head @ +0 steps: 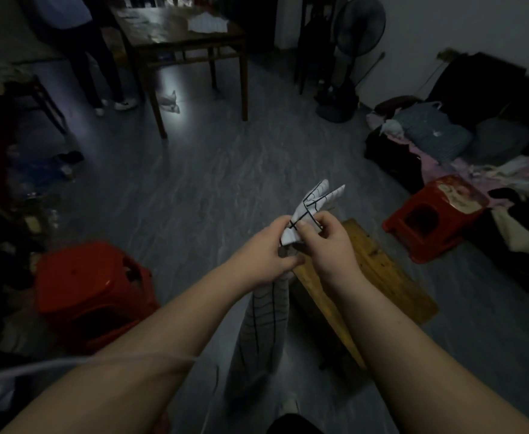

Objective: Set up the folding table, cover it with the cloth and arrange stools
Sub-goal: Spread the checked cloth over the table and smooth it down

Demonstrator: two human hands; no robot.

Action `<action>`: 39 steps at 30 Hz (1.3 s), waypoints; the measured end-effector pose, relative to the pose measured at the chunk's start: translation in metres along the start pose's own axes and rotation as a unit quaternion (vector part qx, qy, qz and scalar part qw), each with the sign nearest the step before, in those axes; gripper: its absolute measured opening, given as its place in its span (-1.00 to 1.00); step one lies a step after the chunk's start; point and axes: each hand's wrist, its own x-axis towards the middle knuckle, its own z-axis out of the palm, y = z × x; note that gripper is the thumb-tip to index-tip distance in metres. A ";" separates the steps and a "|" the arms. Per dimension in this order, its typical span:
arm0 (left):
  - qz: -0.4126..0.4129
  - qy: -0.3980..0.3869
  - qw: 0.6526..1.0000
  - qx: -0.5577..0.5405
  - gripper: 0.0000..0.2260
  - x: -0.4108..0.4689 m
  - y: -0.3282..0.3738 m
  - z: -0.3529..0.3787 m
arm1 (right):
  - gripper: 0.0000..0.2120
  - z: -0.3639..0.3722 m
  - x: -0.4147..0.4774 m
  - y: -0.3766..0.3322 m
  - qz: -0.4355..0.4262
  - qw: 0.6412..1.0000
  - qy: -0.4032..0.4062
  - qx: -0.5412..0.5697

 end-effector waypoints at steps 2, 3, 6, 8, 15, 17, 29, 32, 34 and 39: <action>-0.013 0.037 0.999 0.035 -0.56 0.021 -0.007 -0.009 | -0.91 0.005 0.020 -0.005 -0.008 1.000 -0.017 -0.011; -0.013 0.050 0.998 0.042 -0.59 0.032 -0.012 -0.014 | -0.91 0.006 0.030 -0.007 -0.006 0.999 -0.030 -0.012; -0.005 0.068 0.997 0.031 -0.56 0.070 -0.030 -0.029 | -0.87 0.007 0.067 -0.006 0.010 0.996 -0.079 -0.037; 0.001 0.078 0.997 0.025 -0.52 0.100 -0.040 -0.040 | -0.81 0.005 0.098 -0.003 0.012 0.991 -0.110 -0.069; -0.035 0.104 0.994 -0.009 -0.74 0.217 -0.058 -0.097 | -0.82 -0.018 0.227 0.006 -0.023 0.991 -0.061 -0.116; -0.028 0.082 0.996 -0.026 -0.75 0.245 -0.058 -0.114 | -0.79 -0.027 0.264 0.009 -0.034 0.986 -0.031 -0.159; 0.028 -0.015 0.999 -0.040 -0.68 0.408 -0.069 -0.183 | 0.02 -0.035 0.453 -0.011 -0.085 0.849 -0.254 -0.455; 0.046 -0.024 0.998 -0.029 -0.69 0.460 -0.083 -0.197 | -0.30 -0.022 0.494 -0.010 -0.021 0.849 -0.267 -0.456; 0.062 -0.035 0.997 -0.026 -0.69 0.499 -0.096 -0.206 | -0.68 -0.013 0.517 -0.006 -0.008 0.867 -0.227 -0.444; 0.096 -0.103 0.988 -0.063 -0.62 0.597 -0.112 -0.233 | -0.89 -0.005 0.569 -0.007 -0.026 0.901 -0.081 -0.424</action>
